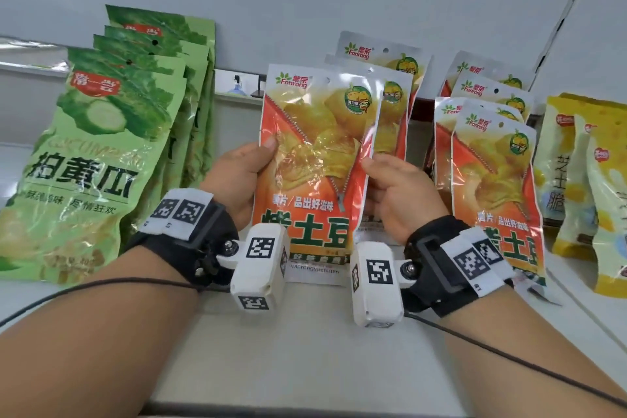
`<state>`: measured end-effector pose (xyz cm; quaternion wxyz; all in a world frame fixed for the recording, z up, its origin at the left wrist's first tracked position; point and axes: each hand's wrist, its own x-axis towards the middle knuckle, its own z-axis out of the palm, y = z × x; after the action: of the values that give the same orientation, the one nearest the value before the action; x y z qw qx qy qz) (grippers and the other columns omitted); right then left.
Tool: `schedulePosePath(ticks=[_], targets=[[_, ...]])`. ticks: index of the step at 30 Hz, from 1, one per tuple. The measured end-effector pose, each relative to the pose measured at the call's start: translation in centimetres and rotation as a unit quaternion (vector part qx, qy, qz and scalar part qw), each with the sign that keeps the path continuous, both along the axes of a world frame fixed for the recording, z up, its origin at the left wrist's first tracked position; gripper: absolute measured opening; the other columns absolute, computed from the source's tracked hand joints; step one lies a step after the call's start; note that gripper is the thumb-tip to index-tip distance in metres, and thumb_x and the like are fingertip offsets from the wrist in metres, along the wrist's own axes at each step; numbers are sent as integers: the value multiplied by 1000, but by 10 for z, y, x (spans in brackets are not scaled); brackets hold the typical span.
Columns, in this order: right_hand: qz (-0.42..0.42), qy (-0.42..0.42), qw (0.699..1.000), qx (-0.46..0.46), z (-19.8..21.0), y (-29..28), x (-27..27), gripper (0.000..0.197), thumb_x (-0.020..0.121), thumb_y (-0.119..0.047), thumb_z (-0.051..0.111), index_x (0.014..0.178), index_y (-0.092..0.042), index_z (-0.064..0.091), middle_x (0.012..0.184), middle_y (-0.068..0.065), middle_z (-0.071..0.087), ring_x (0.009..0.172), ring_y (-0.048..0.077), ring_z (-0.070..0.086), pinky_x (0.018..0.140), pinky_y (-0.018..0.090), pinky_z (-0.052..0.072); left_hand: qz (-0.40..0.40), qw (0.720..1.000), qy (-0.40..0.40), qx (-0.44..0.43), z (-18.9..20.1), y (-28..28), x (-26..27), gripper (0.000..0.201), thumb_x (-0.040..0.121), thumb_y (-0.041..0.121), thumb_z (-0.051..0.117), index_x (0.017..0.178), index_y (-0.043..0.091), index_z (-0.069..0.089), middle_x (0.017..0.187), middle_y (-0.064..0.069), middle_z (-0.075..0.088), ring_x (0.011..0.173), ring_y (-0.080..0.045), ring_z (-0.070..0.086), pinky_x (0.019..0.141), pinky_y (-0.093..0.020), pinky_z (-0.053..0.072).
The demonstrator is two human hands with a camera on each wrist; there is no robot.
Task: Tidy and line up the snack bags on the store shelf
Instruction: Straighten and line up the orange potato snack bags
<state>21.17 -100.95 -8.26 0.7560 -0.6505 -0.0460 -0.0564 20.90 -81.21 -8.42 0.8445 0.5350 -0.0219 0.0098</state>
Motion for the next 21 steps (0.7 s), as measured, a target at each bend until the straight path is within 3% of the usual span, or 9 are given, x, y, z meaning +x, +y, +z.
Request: schedulePosePath(ticks=[4, 8, 12, 17, 21], targets=[[15, 2, 996, -83, -6, 4, -7, 20, 92, -9, 55, 74, -17, 60, 62, -4, 68, 55, 10, 63, 47, 22, 49, 21, 999, 10, -28, -3, 6, 1, 33, 95, 27, 54, 113, 0, 58, 119, -28, 62, 107, -46, 61, 83, -60, 53], [-36, -26, 996, -80, -3, 7, -11, 19, 94, -9, 52, 78, -15, 60, 80, 7, 67, 74, 22, 61, 63, 34, 52, 15, 1000, 6, -3, -5, 5, 2, 34, 95, 32, 52, 112, 4, 63, 113, -22, 67, 107, -40, 63, 93, -55, 50], [-72, -27, 996, -49, -1, 5, -13, 13, 94, -11, 52, 86, -13, 61, 94, 15, 67, 83, 26, 62, 78, 44, 54, -32, 996, -2, 78, -13, 4, 3, 21, 93, 26, 54, 96, 7, 63, 90, -10, 73, 87, -27, 68, 85, -45, 54], [-3, -13, 998, -59, -5, 8, -16, 9, 92, -15, 56, 87, -13, 63, 82, 7, 68, 72, 20, 62, 63, 32, 53, 5, 997, -21, 76, -15, 7, 9, 15, 94, 20, 54, 90, 8, 62, 80, -7, 74, 71, -19, 70, 67, -34, 59], [7, -13, 992, -127, -8, 9, -18, 15, 91, -11, 57, 92, 2, 64, 89, 14, 71, 78, 26, 65, 74, 43, 56, 14, 998, -24, 62, -14, 7, 11, 16, 93, 22, 56, 90, 8, 62, 84, -9, 74, 76, -22, 70, 75, -39, 58]])
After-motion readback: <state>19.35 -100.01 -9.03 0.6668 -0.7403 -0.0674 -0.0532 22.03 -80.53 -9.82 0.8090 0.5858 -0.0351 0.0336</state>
